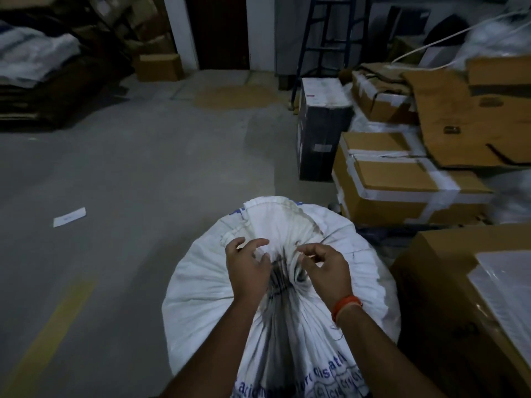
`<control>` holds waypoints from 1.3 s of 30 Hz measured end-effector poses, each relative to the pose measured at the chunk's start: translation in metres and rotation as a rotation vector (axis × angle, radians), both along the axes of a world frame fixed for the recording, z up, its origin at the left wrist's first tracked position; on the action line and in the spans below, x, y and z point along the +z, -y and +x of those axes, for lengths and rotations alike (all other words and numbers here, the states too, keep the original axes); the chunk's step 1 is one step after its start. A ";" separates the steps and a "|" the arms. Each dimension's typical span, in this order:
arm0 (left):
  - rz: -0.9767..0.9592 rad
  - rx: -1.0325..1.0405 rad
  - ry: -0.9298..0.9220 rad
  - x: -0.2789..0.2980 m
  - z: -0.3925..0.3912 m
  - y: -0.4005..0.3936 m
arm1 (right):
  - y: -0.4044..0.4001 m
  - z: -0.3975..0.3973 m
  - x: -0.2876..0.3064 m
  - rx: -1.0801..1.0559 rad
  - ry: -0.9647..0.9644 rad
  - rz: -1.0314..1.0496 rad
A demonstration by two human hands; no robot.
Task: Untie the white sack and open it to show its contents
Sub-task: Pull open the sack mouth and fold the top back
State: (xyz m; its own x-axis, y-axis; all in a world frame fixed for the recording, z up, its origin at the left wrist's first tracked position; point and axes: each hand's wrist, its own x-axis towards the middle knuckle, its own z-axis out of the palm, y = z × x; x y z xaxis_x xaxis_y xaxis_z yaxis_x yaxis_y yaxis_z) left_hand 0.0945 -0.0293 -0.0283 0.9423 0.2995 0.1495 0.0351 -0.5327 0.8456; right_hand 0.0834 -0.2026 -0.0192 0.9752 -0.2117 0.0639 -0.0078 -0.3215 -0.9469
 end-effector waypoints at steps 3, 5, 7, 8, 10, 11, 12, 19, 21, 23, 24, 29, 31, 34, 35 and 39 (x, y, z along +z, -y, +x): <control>-0.023 -0.034 -0.041 0.008 0.003 -0.001 | 0.013 -0.008 0.000 -0.036 -0.014 0.008; -0.036 -0.057 -0.027 0.013 0.009 -0.001 | 0.018 -0.009 0.004 -0.053 -0.008 0.026; -0.045 -0.065 0.006 0.016 0.018 0.000 | 0.020 -0.006 0.010 -0.065 0.007 0.037; -0.044 -0.065 0.016 0.016 0.023 0.000 | 0.020 -0.003 0.012 -0.064 0.013 0.031; -0.018 -0.075 0.019 0.010 0.032 0.000 | 0.018 0.004 0.012 -0.052 0.035 -0.016; 0.002 -0.083 0.010 0.006 0.036 -0.001 | 0.015 0.008 0.011 -0.044 0.049 -0.056; 0.020 -0.086 -0.002 0.003 0.039 -0.001 | 0.013 0.014 0.007 -0.036 0.062 -0.106; 0.033 -0.113 -0.059 -0.008 0.037 -0.005 | -0.008 0.060 -0.024 0.044 -0.134 -0.447; 0.012 -0.121 -0.045 -0.010 0.026 -0.007 | -0.010 0.062 -0.021 0.033 -0.148 -0.432; -0.002 -0.112 -0.020 -0.008 0.014 -0.010 | -0.011 0.055 -0.016 0.006 -0.132 -0.403; -0.011 -0.104 -0.010 -0.006 0.007 -0.011 | -0.011 0.049 -0.013 -0.008 -0.120 -0.381; -0.084 -0.085 0.002 0.000 -0.046 -0.016 | -0.002 -0.008 -0.013 0.004 -0.026 -0.239; -0.124 -0.085 -0.019 -0.005 -0.076 -0.017 | 0.004 -0.039 -0.017 0.035 0.004 -0.206; -0.122 -0.076 -0.057 -0.015 -0.120 -0.016 | 0.010 -0.085 -0.028 0.070 0.042 -0.220; -0.111 -0.075 -0.056 -0.017 -0.131 -0.016 | 0.011 -0.098 -0.031 0.075 0.041 -0.224; -0.073 -0.126 0.015 -0.014 -0.158 -0.014 | 0.015 -0.125 -0.039 0.095 0.065 -0.290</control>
